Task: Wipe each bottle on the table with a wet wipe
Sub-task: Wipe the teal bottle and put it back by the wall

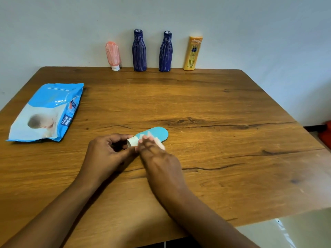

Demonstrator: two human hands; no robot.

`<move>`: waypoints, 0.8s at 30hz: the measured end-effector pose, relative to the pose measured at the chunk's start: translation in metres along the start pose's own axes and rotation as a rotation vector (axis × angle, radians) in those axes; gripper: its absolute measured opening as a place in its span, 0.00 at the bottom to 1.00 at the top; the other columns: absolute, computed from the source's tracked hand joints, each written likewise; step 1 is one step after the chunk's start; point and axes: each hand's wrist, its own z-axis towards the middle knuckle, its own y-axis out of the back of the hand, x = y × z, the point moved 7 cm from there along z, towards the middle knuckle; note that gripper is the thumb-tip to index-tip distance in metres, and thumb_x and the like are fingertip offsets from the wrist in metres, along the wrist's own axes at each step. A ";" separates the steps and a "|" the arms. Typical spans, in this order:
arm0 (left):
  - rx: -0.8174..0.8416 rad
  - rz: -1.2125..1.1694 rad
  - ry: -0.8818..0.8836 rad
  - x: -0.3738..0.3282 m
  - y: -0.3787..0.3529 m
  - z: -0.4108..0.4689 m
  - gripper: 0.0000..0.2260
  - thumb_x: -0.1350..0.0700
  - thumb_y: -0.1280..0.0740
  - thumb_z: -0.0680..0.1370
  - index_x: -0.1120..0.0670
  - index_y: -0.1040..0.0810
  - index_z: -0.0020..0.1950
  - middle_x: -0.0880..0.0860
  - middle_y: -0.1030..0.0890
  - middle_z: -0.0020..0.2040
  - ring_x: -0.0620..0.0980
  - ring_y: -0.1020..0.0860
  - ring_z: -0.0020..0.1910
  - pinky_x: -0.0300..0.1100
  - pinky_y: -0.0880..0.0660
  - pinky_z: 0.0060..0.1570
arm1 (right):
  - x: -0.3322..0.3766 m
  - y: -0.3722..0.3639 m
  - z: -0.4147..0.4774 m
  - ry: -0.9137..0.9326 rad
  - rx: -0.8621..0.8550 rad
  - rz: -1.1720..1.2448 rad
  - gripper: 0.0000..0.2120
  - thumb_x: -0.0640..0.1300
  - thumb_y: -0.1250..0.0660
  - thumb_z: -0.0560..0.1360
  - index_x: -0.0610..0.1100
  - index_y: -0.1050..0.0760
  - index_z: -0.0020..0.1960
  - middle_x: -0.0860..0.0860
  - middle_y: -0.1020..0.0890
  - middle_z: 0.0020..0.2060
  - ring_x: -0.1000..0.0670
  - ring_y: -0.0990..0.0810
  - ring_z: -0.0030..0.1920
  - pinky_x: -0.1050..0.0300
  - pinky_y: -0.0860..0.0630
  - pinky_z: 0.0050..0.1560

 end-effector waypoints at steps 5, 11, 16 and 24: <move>0.006 0.019 0.008 0.001 0.000 0.000 0.16 0.56 0.23 0.66 0.51 0.17 0.52 0.41 0.19 0.43 0.32 0.22 0.43 0.21 0.30 0.40 | -0.027 0.003 0.004 -0.040 0.021 -0.001 0.25 0.30 0.32 0.68 0.37 0.27 0.65 0.42 0.23 0.62 0.46 0.23 0.61 0.51 0.22 0.52; 0.014 0.041 0.014 0.002 -0.002 -0.001 0.16 0.55 0.23 0.67 0.49 0.19 0.54 0.38 0.21 0.44 0.27 0.25 0.44 0.20 0.31 0.38 | -0.039 0.007 0.018 -0.122 0.069 -0.055 0.23 0.33 0.39 0.76 0.38 0.35 0.71 0.42 0.30 0.68 0.46 0.28 0.66 0.50 0.24 0.58; 0.017 -0.003 0.023 0.004 -0.002 0.001 0.15 0.59 0.23 0.66 0.52 0.17 0.51 0.43 0.17 0.41 0.36 0.21 0.41 0.22 0.29 0.40 | -0.005 0.001 0.003 0.086 0.056 -0.030 0.26 0.35 0.26 0.67 0.38 0.27 0.64 0.42 0.23 0.62 0.47 0.24 0.62 0.54 0.21 0.49; 0.016 0.047 -0.009 0.001 -0.002 -0.002 0.17 0.54 0.23 0.65 0.45 0.20 0.52 0.39 0.19 0.45 0.35 0.22 0.46 0.25 0.27 0.40 | -0.065 0.014 0.028 -0.157 0.136 -0.036 0.23 0.35 0.41 0.78 0.48 0.36 0.72 0.50 0.26 0.66 0.49 0.25 0.61 0.50 0.46 0.71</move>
